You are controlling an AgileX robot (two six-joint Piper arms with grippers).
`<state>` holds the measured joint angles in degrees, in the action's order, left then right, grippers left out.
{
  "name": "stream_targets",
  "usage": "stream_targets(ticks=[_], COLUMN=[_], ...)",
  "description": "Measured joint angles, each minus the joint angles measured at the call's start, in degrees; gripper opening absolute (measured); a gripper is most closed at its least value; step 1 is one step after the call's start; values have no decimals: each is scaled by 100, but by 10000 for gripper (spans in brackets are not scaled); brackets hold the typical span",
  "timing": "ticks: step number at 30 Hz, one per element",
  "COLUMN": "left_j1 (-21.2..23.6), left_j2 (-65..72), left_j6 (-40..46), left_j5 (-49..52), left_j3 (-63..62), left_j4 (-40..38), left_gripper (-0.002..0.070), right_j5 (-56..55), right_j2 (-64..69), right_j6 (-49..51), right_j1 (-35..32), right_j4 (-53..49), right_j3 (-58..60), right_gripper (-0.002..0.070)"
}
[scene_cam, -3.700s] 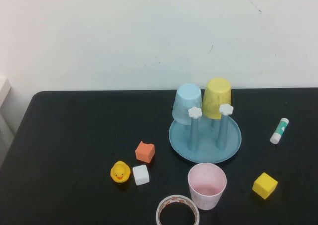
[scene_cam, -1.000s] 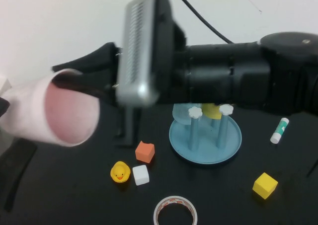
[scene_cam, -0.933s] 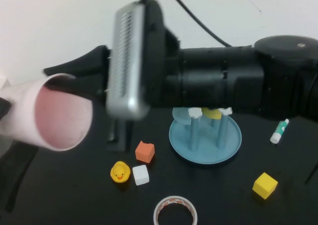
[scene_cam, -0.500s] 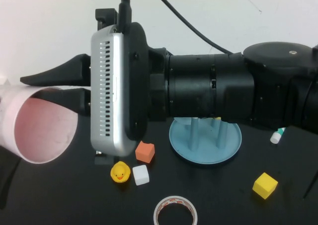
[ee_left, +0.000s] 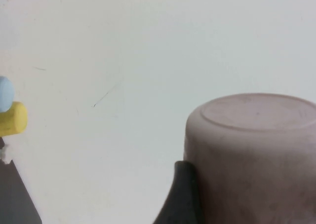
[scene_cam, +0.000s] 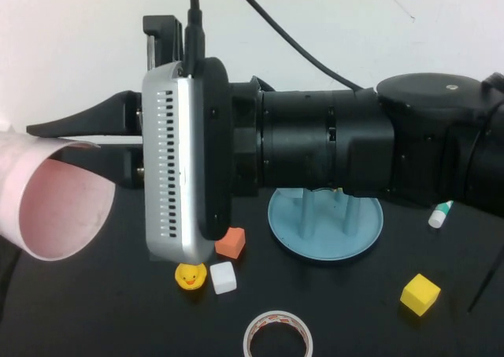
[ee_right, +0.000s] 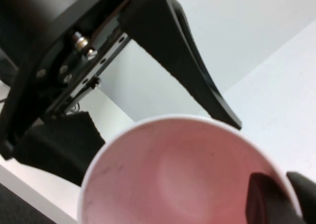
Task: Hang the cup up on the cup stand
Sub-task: Adjust the cup with two arms
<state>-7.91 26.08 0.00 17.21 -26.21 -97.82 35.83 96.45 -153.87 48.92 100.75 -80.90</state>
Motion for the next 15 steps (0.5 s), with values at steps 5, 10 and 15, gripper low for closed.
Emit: stream_targets(ticks=[5, 10, 15], left_j1=[0, 0, 0], left_j2=[11, 145, 206], left_j6=[228, 288, 354], left_j5=[236, 412, 423], left_j3=[4, 4, 4], left_j4=[-1, 11, 11], left_gripper=[633, 685, 617], right_j5=[403, 860, 786], right_j2=[0, 43, 43], right_j6=[-70, -74, -82], right_j1=[-12, 81, 81], right_j4=[-62, -230, -266], right_j3=[0, 12, 12], right_gripper=[39, 30, 30])
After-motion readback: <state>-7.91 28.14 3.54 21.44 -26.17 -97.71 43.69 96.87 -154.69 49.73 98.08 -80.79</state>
